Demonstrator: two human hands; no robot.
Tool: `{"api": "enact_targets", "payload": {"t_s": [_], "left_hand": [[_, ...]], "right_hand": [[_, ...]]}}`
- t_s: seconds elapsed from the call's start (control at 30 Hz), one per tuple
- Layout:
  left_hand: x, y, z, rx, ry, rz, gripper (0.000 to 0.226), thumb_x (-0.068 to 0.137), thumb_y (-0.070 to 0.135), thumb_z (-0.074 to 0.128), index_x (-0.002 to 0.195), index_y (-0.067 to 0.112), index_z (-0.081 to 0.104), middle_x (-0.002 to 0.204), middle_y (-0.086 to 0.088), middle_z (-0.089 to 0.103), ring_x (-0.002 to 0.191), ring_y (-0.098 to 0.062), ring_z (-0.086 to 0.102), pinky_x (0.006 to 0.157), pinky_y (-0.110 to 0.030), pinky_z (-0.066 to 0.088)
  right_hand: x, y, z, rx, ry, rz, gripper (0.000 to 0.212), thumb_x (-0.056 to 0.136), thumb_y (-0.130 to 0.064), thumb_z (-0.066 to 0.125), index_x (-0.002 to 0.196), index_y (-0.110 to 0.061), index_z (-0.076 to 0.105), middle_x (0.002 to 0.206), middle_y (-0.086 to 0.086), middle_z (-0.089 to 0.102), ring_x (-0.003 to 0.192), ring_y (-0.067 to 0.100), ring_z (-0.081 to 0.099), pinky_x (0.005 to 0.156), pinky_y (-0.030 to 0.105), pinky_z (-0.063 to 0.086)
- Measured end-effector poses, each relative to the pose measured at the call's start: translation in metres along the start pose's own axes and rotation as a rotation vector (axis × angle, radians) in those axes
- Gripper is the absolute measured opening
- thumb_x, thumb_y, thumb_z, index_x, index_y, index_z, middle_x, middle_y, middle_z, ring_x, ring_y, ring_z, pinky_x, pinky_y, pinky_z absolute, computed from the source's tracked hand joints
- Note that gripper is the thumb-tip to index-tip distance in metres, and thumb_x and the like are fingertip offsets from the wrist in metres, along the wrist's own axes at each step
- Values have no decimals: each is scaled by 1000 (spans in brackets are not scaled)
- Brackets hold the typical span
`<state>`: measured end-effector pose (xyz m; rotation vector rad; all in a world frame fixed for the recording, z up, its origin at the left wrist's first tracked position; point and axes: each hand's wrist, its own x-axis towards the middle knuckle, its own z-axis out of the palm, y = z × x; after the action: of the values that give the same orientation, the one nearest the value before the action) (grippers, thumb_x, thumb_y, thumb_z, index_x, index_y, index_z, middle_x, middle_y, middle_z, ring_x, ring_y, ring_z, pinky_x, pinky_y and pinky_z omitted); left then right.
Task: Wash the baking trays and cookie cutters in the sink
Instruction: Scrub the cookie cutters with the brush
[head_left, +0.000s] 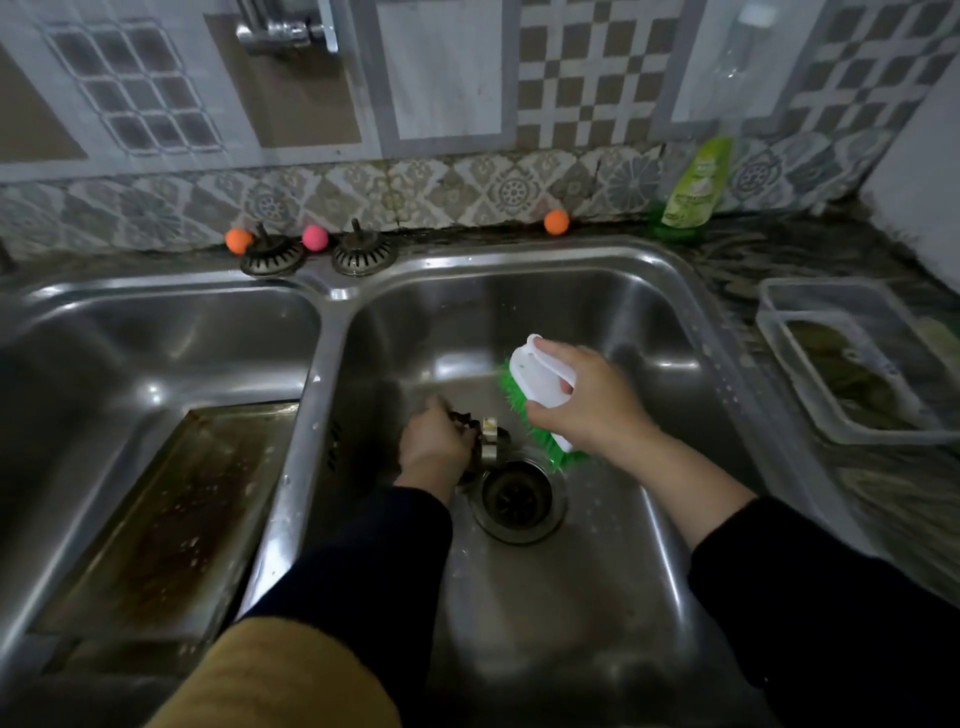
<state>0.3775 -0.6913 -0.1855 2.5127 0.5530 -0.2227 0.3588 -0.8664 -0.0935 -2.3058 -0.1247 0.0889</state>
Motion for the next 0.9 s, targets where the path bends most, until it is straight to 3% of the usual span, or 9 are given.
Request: {"api": "enact_targets", "payload": {"t_s": [0.17, 0.43, 0.6, 0.7, 0.77, 0.83, 0.9], "left_hand": [[-19, 9, -13, -64, 55, 44, 64, 77, 42, 72, 129, 22, 41, 123, -3, 60, 111, -25, 58, 89, -39, 52], [-50, 55, -54, -198, 146, 425, 71, 82, 36, 70, 143, 15, 42, 139, -5, 46, 129, -21, 39, 109, -31, 34], [-69, 96, -64, -320, 177, 507, 69, 80, 36, 73, 138, 9, 48, 131, -8, 56, 123, -23, 48, 107, -35, 39], [-86, 115, -63, -482, 90, 452, 65, 81, 39, 72, 136, 10, 52, 127, -4, 61, 119, -18, 55, 104, -33, 43], [-94, 120, -57, -547, -17, 409, 65, 81, 44, 71, 133, 10, 54, 119, -1, 64, 111, -15, 59, 95, -27, 46], [-97, 119, -48, -611, -121, 385, 78, 71, 63, 69, 129, 12, 59, 114, 1, 68, 105, -15, 63, 89, -26, 49], [-95, 116, -38, -658, -179, 349, 95, 58, 78, 66, 127, 13, 61, 115, -3, 69, 106, -18, 65, 94, -32, 51]], "right_hand": [[-15, 0, -22, 14, 38, 9, 75, 73, -23, 74, 140, -35, 43, 124, -2, 50, 105, 18, 52, 82, 27, 44], [-39, -9, -102, -35, 185, 46, 75, 75, -23, 74, 142, -30, 41, 133, 2, 50, 112, 18, 53, 79, 21, 36], [-42, 11, -172, -118, 346, 141, 73, 72, -28, 74, 139, -29, 47, 133, 6, 50, 114, 21, 54, 81, 20, 37], [-42, 36, -201, -110, 364, 268, 75, 65, -33, 77, 135, -30, 51, 137, 9, 49, 117, 25, 56, 92, 30, 47], [-41, 49, -208, -166, 331, 339, 76, 66, -32, 77, 137, -29, 50, 139, 11, 47, 118, 29, 54, 100, 37, 46], [-37, 58, -208, -178, 249, 355, 75, 71, -28, 75, 140, -25, 47, 143, 7, 46, 123, 26, 51, 103, 37, 43], [-35, 64, -205, -206, 169, 358, 74, 73, -28, 73, 141, -25, 46, 145, -2, 46, 124, 22, 51, 102, 35, 44]]}}
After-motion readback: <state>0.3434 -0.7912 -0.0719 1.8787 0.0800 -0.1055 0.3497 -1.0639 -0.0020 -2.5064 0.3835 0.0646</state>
